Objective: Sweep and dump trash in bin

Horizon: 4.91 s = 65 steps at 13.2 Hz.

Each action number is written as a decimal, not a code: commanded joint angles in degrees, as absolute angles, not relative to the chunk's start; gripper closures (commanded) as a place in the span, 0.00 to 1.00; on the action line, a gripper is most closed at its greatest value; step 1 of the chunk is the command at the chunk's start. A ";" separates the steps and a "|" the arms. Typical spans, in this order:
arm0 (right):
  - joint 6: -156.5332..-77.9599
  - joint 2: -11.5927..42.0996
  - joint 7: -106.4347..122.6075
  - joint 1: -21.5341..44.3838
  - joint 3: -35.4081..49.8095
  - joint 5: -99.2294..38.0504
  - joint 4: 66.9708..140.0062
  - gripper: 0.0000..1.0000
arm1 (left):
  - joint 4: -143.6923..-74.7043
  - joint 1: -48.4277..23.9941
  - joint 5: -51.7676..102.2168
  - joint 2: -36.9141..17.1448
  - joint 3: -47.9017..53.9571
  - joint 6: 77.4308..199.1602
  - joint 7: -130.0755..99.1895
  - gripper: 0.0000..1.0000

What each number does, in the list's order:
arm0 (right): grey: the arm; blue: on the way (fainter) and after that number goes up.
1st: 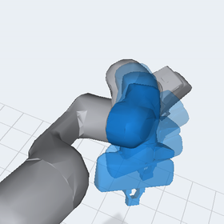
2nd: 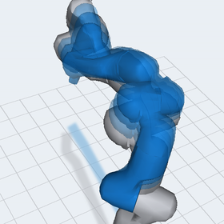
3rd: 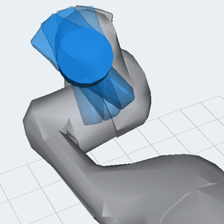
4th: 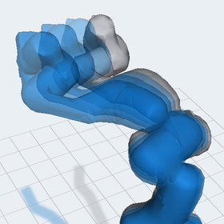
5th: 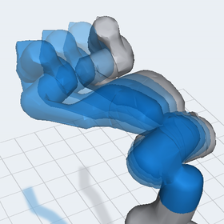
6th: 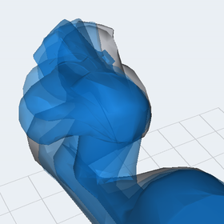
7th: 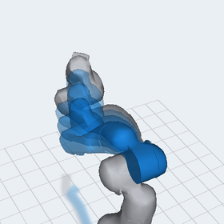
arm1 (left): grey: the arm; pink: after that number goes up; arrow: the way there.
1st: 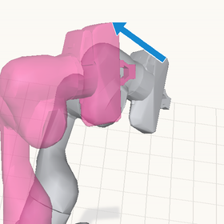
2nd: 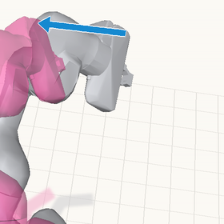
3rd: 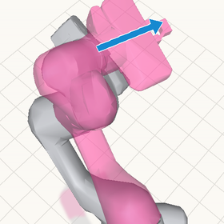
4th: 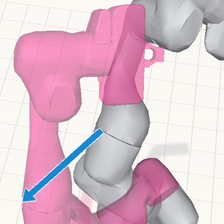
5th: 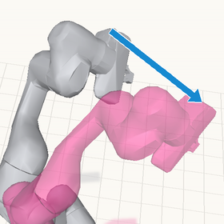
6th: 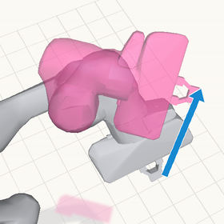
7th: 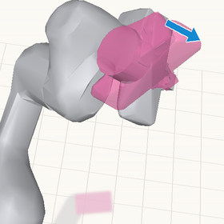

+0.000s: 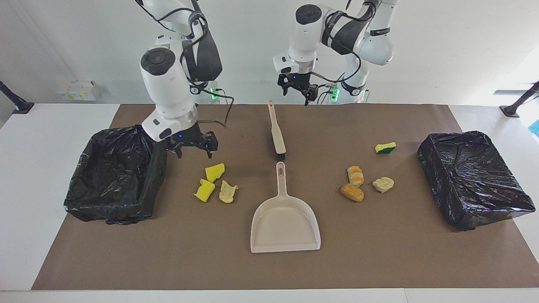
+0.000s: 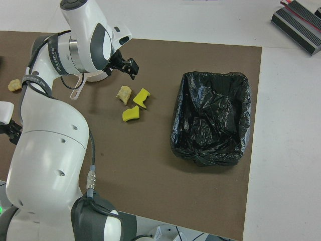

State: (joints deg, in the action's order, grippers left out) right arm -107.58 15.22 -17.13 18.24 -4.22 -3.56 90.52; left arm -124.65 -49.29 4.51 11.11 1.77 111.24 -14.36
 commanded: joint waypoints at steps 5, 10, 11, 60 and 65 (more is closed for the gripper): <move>-109.95 28.91 -29.53 25.22 -2.11 -7.11 77.08 0.00 | -136.66 -63.09 4.75 8.19 0.62 132.41 -42.92 0.00; -112.23 32.87 -34.36 30.31 -1.58 -12.57 77.95 0.00 | -137.98 -65.13 1.69 2.38 0.53 140.78 -52.90 0.00; -113.28 33.74 -34.54 31.45 -1.58 -12.57 78.05 0.00 | -138.16 -65.21 -0.94 2.03 0.53 141.41 -55.43 0.00; -109.50 17.14 51.85 28.57 -1.67 -1.32 98.60 1.00 | -140.69 -2.83 -9.67 25.12 -1.14 112.32 -4.59 1.00; -116.02 16.96 52.56 29.70 -1.67 -0.44 103.36 1.00 | -151.96 -0.98 -9.67 35.68 -1.14 109.43 -4.75 1.00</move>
State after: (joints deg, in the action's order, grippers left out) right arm -114.06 18.47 51.43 29.17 -1.84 -1.17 100.84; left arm -147.19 -2.52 -10.25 30.18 -1.66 110.20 -5.20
